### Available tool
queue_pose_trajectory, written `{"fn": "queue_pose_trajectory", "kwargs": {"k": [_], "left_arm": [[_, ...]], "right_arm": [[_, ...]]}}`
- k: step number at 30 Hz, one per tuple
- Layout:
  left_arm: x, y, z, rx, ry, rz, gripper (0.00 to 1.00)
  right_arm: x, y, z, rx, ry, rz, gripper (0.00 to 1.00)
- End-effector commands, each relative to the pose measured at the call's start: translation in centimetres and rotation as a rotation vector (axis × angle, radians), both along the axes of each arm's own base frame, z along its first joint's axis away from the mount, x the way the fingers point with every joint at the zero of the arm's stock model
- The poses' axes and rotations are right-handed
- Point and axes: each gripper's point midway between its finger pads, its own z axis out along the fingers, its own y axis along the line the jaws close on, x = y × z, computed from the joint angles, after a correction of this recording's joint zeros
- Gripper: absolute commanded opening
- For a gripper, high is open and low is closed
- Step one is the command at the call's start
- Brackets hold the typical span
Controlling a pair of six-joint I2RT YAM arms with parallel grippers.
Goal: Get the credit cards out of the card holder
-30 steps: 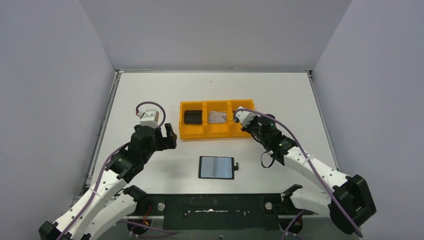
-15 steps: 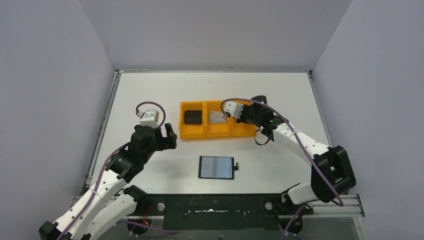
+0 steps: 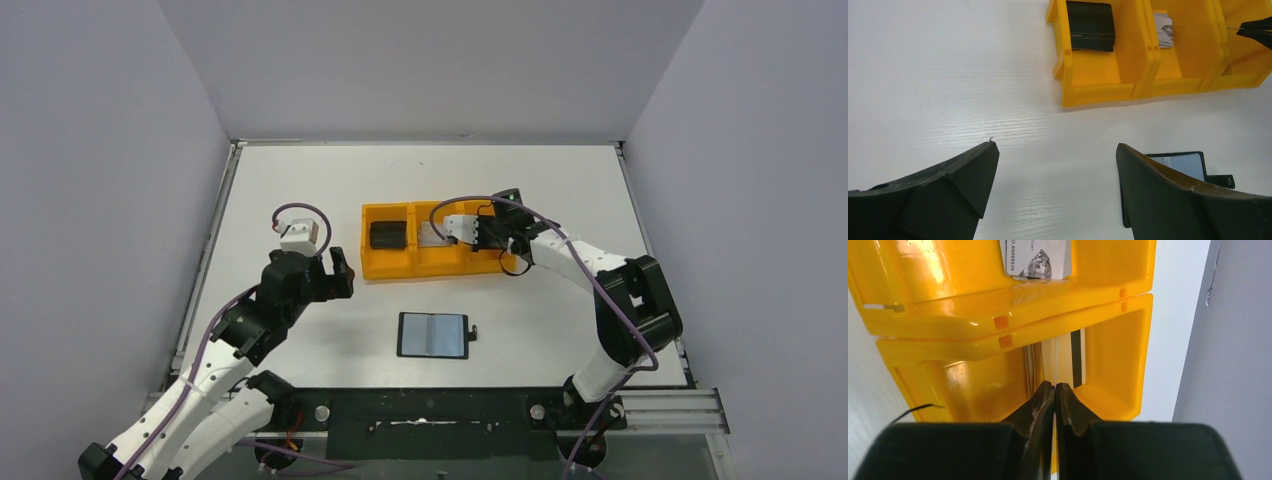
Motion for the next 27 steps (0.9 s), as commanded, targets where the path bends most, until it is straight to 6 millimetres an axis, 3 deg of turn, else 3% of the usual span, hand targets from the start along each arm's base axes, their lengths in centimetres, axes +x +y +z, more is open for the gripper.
{"fn": "queue_pose_trajectory", "kwargs": {"k": [1, 13, 16, 27], "left_arm": [[0.7, -0.3, 1.4, -0.021, -0.048, -0.006, 0.89], [0.7, -0.2, 1.1, -0.012, -0.04, -0.002, 0.89], [0.7, -0.2, 1.1, -0.012, -0.039, -0.002, 0.89], [0.8, -0.4, 0.7, -0.005, -0.023, -0.01, 0.89]], "right_arm": [[2.9, 1.0, 2.7, 0.018, -0.127, 0.037, 0.0], [5.4, 0.5, 0.2, -0.022, -0.139, 0.035, 0.0], [4.8, 0.3, -0.8, -0.037, -0.096, 0.038, 0.1], [3.9, -0.6, -1.6, -0.031, -0.027, 0.01, 0.17]]}}
